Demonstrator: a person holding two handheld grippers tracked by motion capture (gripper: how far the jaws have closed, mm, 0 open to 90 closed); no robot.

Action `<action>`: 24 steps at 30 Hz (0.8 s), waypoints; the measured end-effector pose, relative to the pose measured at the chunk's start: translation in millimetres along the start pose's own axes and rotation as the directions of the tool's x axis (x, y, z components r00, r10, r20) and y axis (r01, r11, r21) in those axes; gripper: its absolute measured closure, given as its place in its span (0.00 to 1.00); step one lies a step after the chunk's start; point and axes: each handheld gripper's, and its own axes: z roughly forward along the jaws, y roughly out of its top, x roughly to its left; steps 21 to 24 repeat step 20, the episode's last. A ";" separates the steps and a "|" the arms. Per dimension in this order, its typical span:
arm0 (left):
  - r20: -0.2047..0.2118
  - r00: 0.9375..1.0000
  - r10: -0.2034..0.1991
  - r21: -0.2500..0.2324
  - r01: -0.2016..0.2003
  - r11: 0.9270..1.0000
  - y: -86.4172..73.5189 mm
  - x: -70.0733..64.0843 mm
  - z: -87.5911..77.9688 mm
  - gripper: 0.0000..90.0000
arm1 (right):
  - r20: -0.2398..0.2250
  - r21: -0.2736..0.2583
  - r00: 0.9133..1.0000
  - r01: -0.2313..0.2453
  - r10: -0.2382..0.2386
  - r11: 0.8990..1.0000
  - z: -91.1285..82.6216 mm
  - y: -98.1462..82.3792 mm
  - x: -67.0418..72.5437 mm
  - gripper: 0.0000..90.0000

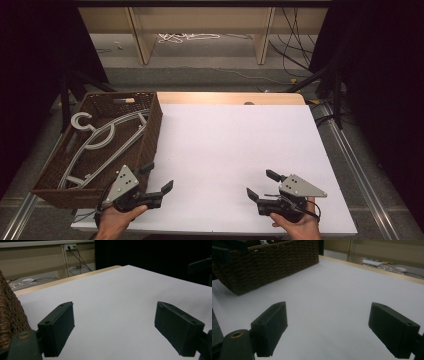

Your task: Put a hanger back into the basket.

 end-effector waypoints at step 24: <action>0.005 1.000 0.001 0.016 -0.001 1.000 -1.2 -0.7 3.9 0.18 | -0.003 -0.009 1.000 -0.017 0.017 1.000 0.3 -0.7 -2.2 0.18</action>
